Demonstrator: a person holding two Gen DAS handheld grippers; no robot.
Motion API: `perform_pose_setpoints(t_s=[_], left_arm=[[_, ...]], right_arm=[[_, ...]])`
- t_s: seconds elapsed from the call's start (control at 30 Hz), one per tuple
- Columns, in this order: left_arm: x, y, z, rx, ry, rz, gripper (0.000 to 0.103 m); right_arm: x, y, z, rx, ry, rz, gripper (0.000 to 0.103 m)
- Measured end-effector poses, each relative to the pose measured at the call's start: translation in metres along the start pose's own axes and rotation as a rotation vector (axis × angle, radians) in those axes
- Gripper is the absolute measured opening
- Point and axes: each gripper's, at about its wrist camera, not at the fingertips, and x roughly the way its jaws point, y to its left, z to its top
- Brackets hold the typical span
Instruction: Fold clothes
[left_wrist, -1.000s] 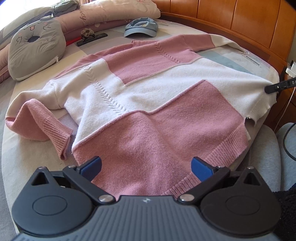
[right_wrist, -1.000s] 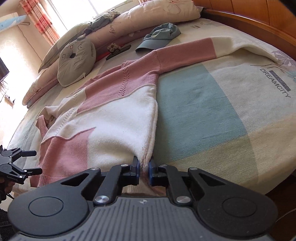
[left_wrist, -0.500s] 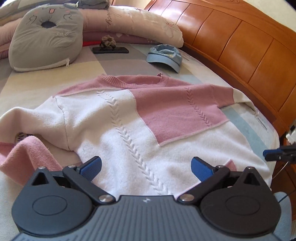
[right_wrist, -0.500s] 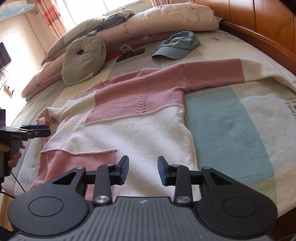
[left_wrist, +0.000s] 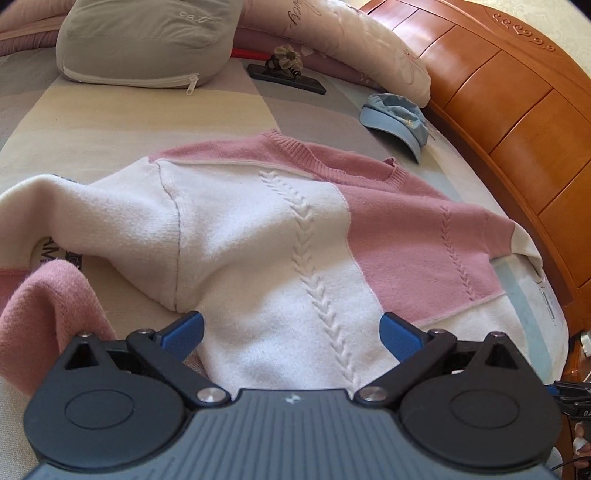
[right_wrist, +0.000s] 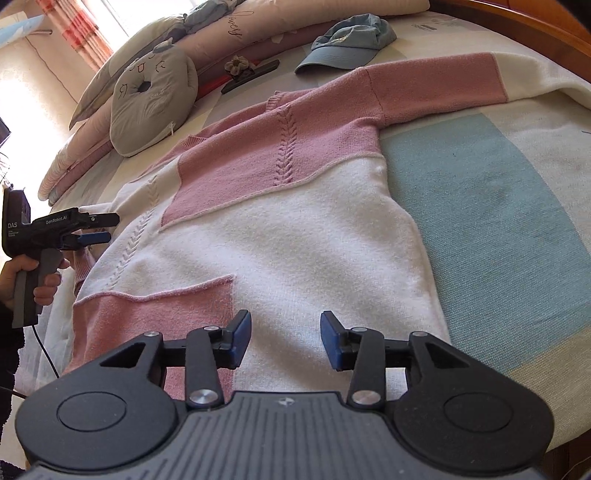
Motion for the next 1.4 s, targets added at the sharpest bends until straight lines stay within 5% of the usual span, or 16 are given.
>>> perform_pose_setpoints(t_s=[0.23, 0.4, 0.67, 0.83, 0.93, 1.2, 1.4], left_arm=[[-0.007, 0.038, -0.024, -0.179, -0.014, -0.066, 0.094], [0.001, 0.053, -0.015, -0.261, -0.024, -0.100, 0.060], [0.003, 0.060, -0.027, -0.301, 0.029, -0.201, 0.057], [0.024, 0.083, -0.015, -0.400, 0.011, -0.194, 0.015], [0.029, 0.084, -0.013, -0.420, 0.031, -0.208, 0.013], [0.006, 0.061, -0.009, -0.251, -0.022, -0.007, 0.007], [-0.002, 0.046, -0.010, -0.124, -0.024, 0.116, 0.012]], right_arm=[[0.006, -0.007, -0.008, 0.038, -0.003, 0.025, 0.054], [0.006, -0.009, -0.008, 0.048, -0.008, 0.039, 0.056], [0.002, -0.007, -0.015, 0.066, -0.026, 0.042, 0.058], [0.005, -0.004, -0.013, 0.064, -0.026, 0.047, 0.061], [0.007, 0.001, -0.011, 0.056, -0.025, 0.043, 0.061], [0.001, 0.003, -0.017, 0.047, -0.041, 0.037, 0.062], [-0.003, 0.014, -0.016, -0.018, -0.038, 0.001, 0.062]])
